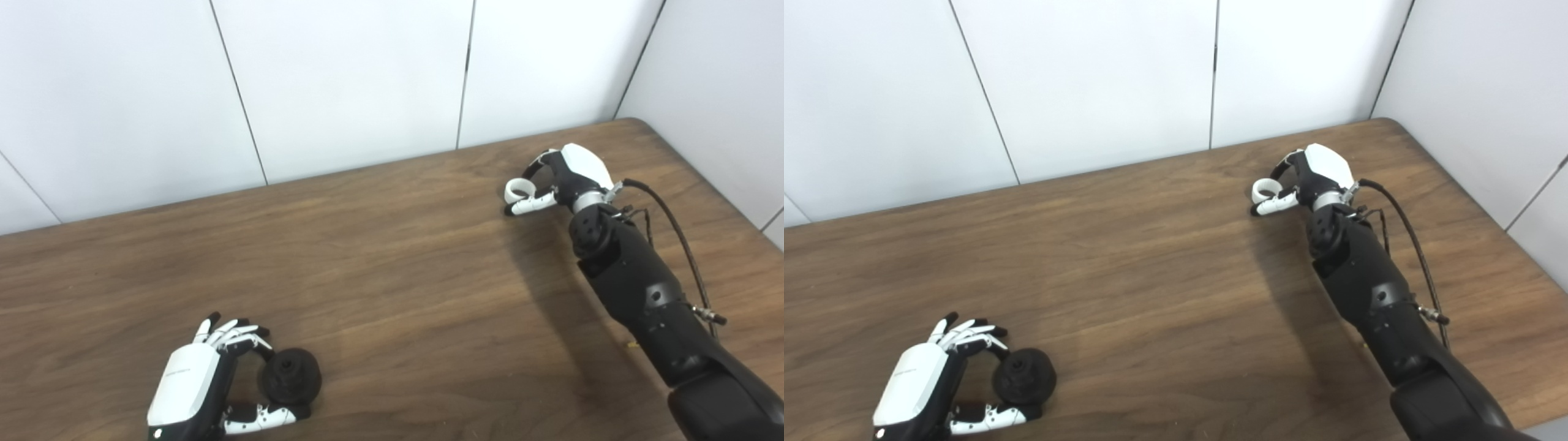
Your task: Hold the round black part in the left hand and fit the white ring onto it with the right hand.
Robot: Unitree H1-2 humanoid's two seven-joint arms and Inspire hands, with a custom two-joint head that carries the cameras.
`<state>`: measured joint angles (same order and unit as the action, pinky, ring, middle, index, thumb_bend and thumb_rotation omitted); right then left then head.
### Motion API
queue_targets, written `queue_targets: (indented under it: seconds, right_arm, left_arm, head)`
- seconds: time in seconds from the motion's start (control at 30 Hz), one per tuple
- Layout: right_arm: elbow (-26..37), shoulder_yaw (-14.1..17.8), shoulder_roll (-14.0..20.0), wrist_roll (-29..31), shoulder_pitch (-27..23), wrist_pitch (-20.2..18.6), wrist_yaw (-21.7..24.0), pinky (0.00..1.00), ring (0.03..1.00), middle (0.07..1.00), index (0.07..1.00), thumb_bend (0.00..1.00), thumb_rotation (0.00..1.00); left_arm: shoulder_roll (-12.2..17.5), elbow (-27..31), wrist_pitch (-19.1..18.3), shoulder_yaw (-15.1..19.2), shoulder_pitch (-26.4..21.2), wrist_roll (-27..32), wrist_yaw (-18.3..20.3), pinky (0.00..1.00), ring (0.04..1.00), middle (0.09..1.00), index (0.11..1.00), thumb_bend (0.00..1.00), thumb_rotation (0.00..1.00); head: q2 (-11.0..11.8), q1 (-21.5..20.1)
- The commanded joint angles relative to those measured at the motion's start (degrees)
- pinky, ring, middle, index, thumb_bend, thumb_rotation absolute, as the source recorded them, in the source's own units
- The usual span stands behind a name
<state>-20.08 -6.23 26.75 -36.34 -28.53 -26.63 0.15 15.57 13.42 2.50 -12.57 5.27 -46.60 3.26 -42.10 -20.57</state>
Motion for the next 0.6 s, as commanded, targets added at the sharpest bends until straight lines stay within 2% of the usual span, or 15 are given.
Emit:
queue_targets:
  seconds: [0.0, 0.03, 0.1, 0.57]
  right_arm:
    - [0.62, 0.5, 1.51, -0.27, -1.61, -0.1, -0.54, 1.0, 0.95, 0.904, 0.594, 0.75, 0.25]
    - [0.66, 0.52, 1.53, -0.24, -1.56, -0.08, -0.5, 1.0, 0.951, 0.904, 0.544, 0.64, 0.21]
    - [0.87, 0.57, 1.55, -0.32, -1.44, -0.12, -0.4, 1.0, 0.951, 0.902, 0.503, 0.55, 0.17]
    - [2.03, 0.5, 1.35, 0.57, -0.54, 0.75, -1.33, 1.0, 0.939, 0.848, 0.485, 0.52, 0.14]
  left_arm:
    - [0.96, 1.01, -0.4, 0.61, 0.34, -0.17, 0.09, 1.0, 0.867, 0.753, 0.486, 0.52, 0.05]
    - [0.96, 1.06, -0.38, 0.62, 0.36, -0.17, 0.06, 1.0, 0.866, 0.753, 0.485, 0.52, 0.05]
    - [0.99, 1.09, -0.26, 0.63, 0.38, -0.14, -0.01, 1.0, 0.865, 0.752, 0.485, 0.52, 0.05]
    - [0.85, 1.92, -1.17, 0.55, 0.32, -0.36, 0.85, 1.0, 0.869, 0.753, 0.485, 0.52, 0.05]
  head:
    - [-0.22, -0.18]
    - [-0.22, -0.18]
    - [-0.22, -0.18]
    - [-0.3, -0.24]
